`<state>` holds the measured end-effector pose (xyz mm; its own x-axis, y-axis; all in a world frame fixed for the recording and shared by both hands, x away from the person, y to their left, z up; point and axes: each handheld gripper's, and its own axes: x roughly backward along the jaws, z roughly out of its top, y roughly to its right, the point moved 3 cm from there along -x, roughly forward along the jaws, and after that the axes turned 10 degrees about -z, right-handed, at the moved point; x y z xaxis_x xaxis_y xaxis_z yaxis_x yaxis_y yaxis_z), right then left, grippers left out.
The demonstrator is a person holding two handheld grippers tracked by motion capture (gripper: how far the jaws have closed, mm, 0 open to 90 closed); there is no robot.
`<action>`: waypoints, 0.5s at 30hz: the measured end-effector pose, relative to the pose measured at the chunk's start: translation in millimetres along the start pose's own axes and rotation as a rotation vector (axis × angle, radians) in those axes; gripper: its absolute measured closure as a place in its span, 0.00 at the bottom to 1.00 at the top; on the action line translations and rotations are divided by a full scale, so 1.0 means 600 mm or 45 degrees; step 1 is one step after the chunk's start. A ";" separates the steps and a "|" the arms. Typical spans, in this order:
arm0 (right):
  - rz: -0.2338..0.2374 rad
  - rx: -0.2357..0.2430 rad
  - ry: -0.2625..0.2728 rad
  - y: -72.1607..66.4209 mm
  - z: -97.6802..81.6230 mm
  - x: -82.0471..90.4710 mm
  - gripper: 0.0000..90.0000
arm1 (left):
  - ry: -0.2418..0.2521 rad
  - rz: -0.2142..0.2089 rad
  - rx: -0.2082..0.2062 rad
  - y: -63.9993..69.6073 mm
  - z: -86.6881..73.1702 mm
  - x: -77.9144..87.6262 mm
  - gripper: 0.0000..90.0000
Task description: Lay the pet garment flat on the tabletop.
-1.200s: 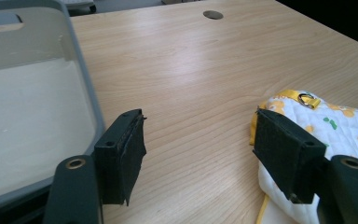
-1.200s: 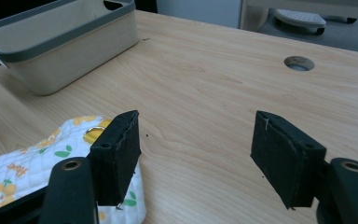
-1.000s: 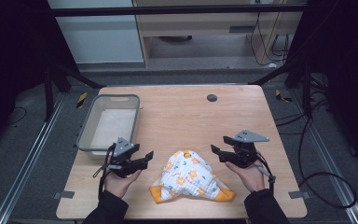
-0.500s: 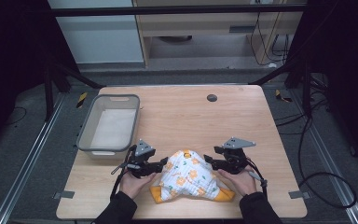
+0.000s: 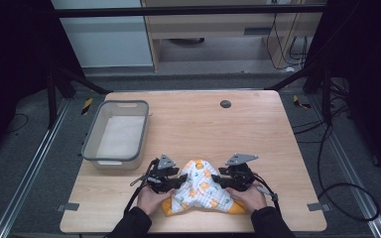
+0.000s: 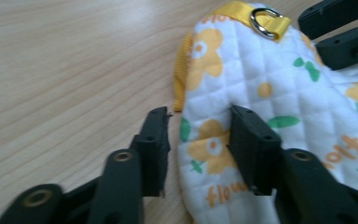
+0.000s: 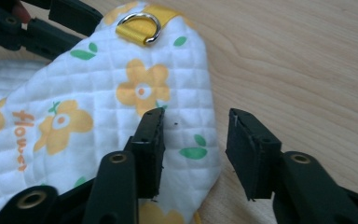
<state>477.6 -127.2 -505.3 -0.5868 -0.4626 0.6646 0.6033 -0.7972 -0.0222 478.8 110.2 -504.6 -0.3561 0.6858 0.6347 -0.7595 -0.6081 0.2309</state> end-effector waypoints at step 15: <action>0.016 0.005 -0.036 0.000 0.002 -0.001 0.99 | -0.048 -0.043 -0.016 0.009 -0.006 -0.011 0.97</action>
<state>478.4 -126.8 -504.9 -0.5636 -0.4617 0.6850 0.6129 -0.7897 -0.0280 475.4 104.0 -510.1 -0.3095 0.6901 0.6542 -0.7778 -0.5795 0.2434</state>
